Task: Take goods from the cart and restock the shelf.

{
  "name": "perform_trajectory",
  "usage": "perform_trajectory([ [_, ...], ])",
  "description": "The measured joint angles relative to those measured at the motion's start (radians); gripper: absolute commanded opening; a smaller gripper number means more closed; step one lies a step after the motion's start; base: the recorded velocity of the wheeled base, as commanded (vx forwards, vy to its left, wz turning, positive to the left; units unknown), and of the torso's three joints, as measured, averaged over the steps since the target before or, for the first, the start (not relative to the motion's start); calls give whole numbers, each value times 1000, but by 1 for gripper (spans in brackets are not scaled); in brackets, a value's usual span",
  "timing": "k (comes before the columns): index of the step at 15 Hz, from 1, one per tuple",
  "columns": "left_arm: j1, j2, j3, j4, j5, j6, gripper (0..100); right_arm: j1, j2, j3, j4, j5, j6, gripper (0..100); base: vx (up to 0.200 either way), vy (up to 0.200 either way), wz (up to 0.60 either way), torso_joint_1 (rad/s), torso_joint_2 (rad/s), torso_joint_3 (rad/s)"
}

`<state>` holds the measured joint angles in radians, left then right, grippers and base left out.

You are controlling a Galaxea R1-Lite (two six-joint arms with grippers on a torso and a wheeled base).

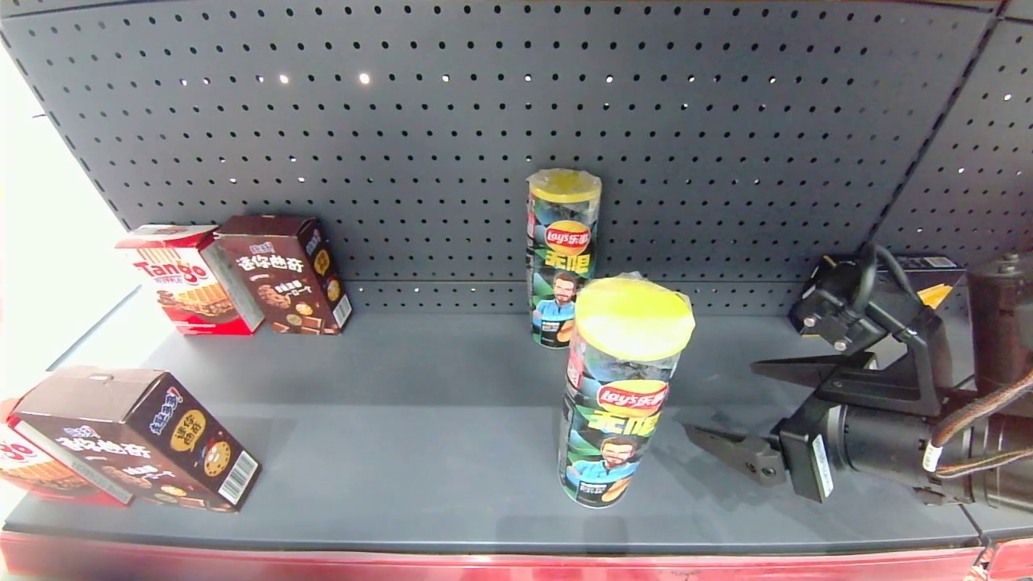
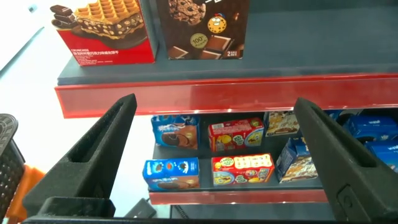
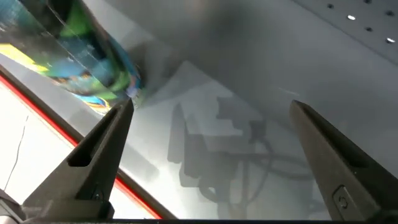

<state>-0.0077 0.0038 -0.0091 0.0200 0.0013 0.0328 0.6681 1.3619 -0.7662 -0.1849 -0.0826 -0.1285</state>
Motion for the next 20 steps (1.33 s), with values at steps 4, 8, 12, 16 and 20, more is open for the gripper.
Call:
perform_trajectory([
  [4,0,0,-2,0,0,-4,100,27,44,-36,-1,-2,0,100,0,0,0,0,0,0],
  [8,0,0,0,0,0,-6,100,61,91,-75,-2,-15,0,100,0,0,0,0,0,0],
  [12,0,0,0,0,0,-7,100,74,121,-98,-2,-17,0,100,0,0,0,0,0,0],
  [16,0,1,-2,0,0,-6,100,76,129,-101,-2,-17,0,100,0,0,0,0,0,0],
  [20,0,1,0,0,0,-6,100,85,132,-102,-2,-19,0,100,0,0,0,0,0,0],
])
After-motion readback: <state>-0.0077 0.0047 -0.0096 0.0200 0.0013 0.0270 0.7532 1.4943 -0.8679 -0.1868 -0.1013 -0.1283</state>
